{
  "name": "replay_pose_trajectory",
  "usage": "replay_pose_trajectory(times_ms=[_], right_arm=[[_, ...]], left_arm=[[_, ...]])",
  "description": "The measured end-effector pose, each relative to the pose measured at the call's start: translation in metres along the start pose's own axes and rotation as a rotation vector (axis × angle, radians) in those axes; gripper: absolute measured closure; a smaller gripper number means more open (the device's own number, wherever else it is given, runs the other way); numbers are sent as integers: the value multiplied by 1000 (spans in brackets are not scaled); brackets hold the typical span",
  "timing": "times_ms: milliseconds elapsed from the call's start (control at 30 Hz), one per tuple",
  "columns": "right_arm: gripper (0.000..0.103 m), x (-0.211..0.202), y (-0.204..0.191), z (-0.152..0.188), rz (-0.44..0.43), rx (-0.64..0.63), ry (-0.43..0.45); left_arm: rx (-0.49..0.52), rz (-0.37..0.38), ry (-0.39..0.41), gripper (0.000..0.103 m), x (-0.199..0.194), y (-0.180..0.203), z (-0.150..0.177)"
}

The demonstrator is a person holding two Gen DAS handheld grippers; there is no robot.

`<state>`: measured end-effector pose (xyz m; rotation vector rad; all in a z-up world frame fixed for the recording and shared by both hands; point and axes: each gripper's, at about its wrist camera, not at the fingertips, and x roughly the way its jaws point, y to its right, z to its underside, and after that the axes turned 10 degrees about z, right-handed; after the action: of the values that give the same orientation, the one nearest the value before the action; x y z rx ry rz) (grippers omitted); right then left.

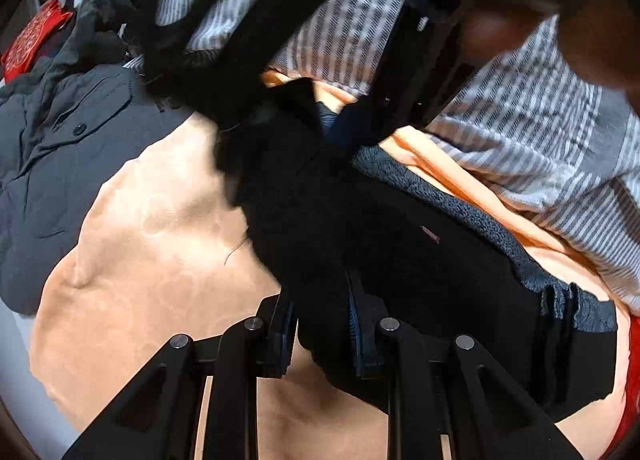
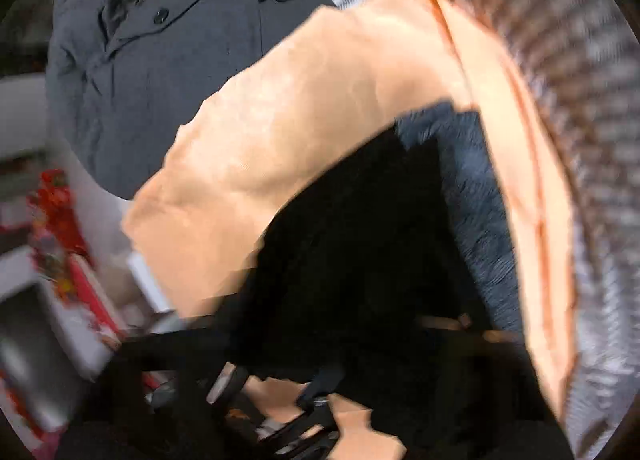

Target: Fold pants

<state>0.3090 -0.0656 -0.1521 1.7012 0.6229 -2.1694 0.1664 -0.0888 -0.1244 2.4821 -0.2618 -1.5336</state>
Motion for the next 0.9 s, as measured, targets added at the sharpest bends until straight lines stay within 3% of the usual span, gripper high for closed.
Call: replay_pose_trajectory(times_ms=[100, 300, 500, 733, 900], right_arm=[[84, -9, 19, 15, -52, 63, 66], [85, -35, 74, 72, -272, 216, 225], [85, -61, 123, 134, -428, 331, 365], [85, -77, 183, 242, -565, 450, 547], [85, -78, 222, 319, -589, 533, 651]], left_arm=[[23, 12, 7, 80, -5, 7, -1], [111, 55, 34, 80, -26, 41, -8], [189, 103, 50, 80, -50, 89, -7], [309, 176, 35, 80, -69, 166, 5], [416, 237, -4, 80, -73, 235, 29]])
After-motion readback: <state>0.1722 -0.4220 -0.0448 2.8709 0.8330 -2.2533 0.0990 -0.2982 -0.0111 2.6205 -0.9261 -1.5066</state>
